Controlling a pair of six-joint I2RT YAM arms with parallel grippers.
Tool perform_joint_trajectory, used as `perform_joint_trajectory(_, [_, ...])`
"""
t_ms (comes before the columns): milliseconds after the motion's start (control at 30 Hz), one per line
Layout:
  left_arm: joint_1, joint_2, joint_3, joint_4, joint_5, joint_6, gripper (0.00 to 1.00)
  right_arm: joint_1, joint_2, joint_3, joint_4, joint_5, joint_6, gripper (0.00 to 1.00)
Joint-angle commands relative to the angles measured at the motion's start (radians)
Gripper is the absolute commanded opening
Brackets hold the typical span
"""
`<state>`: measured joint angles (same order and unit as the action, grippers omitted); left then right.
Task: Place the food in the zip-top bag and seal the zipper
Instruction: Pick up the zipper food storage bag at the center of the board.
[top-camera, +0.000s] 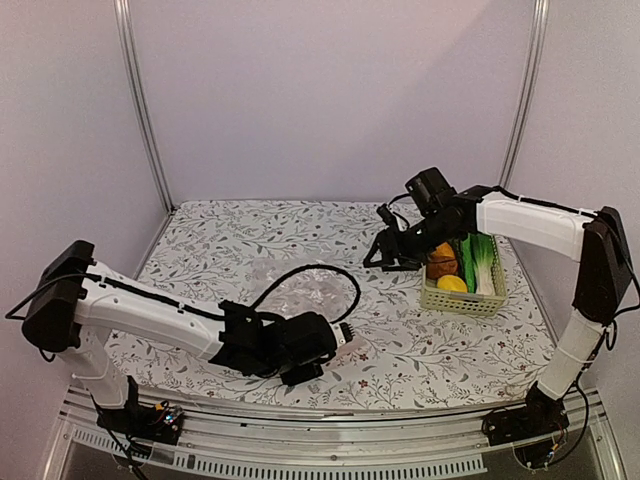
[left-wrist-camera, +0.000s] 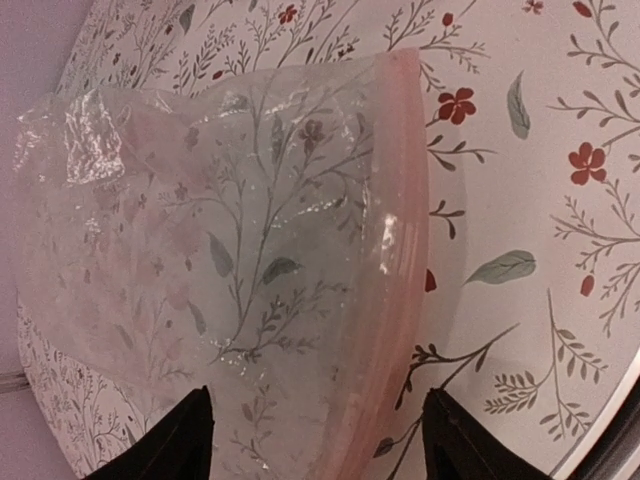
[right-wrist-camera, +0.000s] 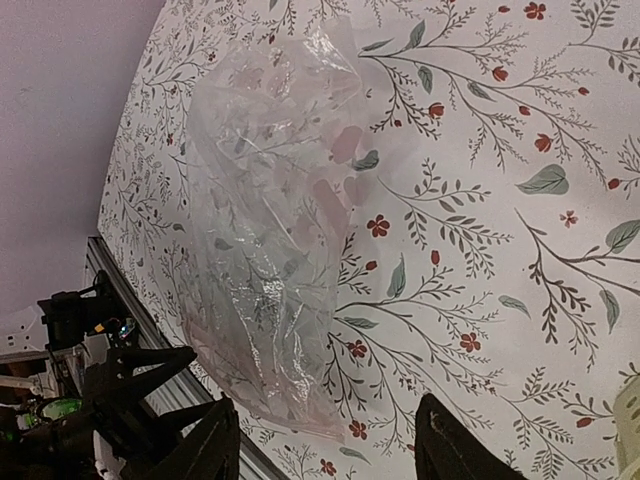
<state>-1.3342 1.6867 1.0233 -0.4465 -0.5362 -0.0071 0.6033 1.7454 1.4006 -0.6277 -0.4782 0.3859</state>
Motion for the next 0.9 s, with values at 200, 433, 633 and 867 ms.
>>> perform_joint_trajectory(200, [0.063, 0.111, -0.030, 0.215, -0.027, 0.238, 0.69, -0.028, -0.064, -0.040, 0.026, -0.040, 0.036, 0.59])
perform_joint_trajectory(433, [0.080, 0.138, -0.060, 0.361, -0.276, 0.326, 0.38, -0.034, -0.066, -0.040, 0.026, -0.064, 0.046, 0.59])
perform_joint_trajectory(633, [0.101, 0.065, -0.035, 0.382, -0.337, 0.365, 0.07, -0.039, -0.093, -0.008, -0.009, -0.072, 0.051, 0.59])
perform_joint_trajectory(867, [0.165, 0.001, 0.254, 0.062, -0.280, 0.119, 0.00, -0.033, -0.158, 0.101, -0.116, -0.007, 0.046, 0.59])
